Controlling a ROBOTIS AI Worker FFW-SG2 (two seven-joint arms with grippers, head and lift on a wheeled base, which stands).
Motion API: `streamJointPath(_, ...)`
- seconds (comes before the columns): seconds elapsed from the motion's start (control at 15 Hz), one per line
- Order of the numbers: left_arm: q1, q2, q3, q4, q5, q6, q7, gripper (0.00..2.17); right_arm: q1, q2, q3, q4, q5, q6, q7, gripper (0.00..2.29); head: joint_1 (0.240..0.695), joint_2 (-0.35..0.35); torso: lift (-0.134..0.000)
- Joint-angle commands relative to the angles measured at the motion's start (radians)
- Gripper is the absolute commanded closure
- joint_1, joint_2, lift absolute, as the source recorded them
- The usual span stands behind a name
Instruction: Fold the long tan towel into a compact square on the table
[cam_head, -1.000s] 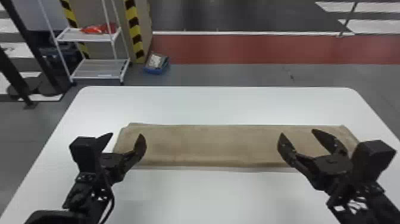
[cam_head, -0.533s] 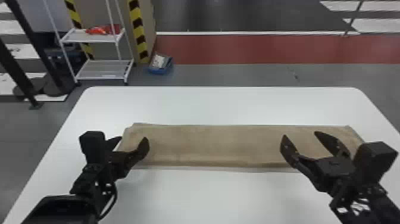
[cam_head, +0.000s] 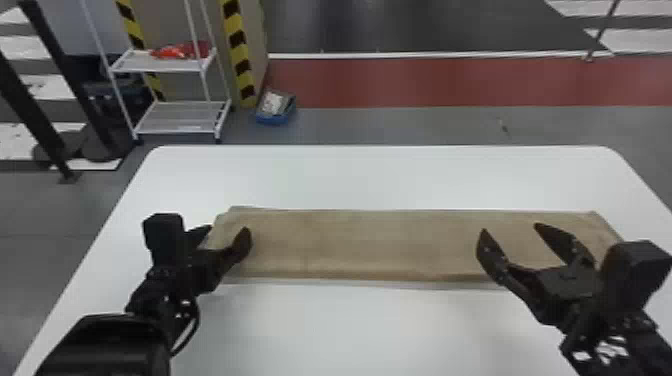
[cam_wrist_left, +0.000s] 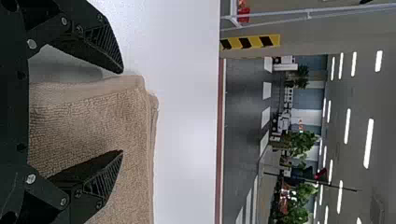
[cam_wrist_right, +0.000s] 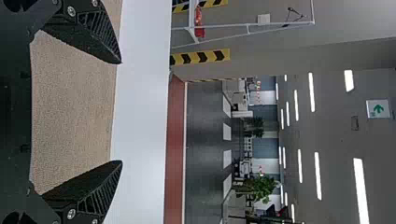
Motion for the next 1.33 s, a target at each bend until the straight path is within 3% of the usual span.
streamJointPath(0.0,-0.010,0.002,-0.002,0.002,-0.014,0.033,0.000,0.34,-0.003,0.001,0.000,0.000,0.000,0.000,0.000,0.12,0.695,0.038,-0.123)
streamJointPath(0.13,-0.013,0.002,-0.002,0.003,-0.026,0.052,0.000,0.34,-0.003,0.001,0.002,0.000,-0.002,0.000,0.000,0.12,0.695,0.039,-0.123)
streamJointPath(0.33,-0.013,0.002,0.001,-0.003,-0.026,0.092,-0.006,0.54,-0.003,0.001,0.002,0.002,-0.003,-0.003,0.000,0.12,0.695,0.042,-0.123)
streamJointPath(0.4,-0.015,0.002,0.003,-0.007,-0.026,0.125,-0.006,0.69,-0.003,0.001,0.002,0.002,-0.003,-0.007,0.000,0.12,0.695,0.042,-0.123)
streamJointPath(0.53,-0.007,0.002,0.004,-0.024,-0.025,0.122,-0.008,1.36,-0.003,0.001,0.002,0.002,-0.006,-0.007,0.000,0.12,0.695,0.043,-0.123)
streamJointPath(0.67,0.019,0.000,0.004,-0.084,-0.011,0.119,0.011,1.71,-0.005,0.001,0.002,0.002,-0.009,-0.010,0.000,0.12,0.695,0.043,-0.123)
streamJointPath(0.93,0.088,-0.001,0.012,-0.300,0.023,0.144,0.038,1.71,-0.008,0.001,0.003,0.005,-0.009,-0.010,0.000,0.12,0.695,0.039,-0.123)
streamJointPath(1.27,0.070,-0.009,0.001,-0.530,0.078,0.503,0.038,1.71,-0.095,0.001,0.035,0.077,0.052,-0.003,-0.001,0.12,0.695,0.022,-0.123)
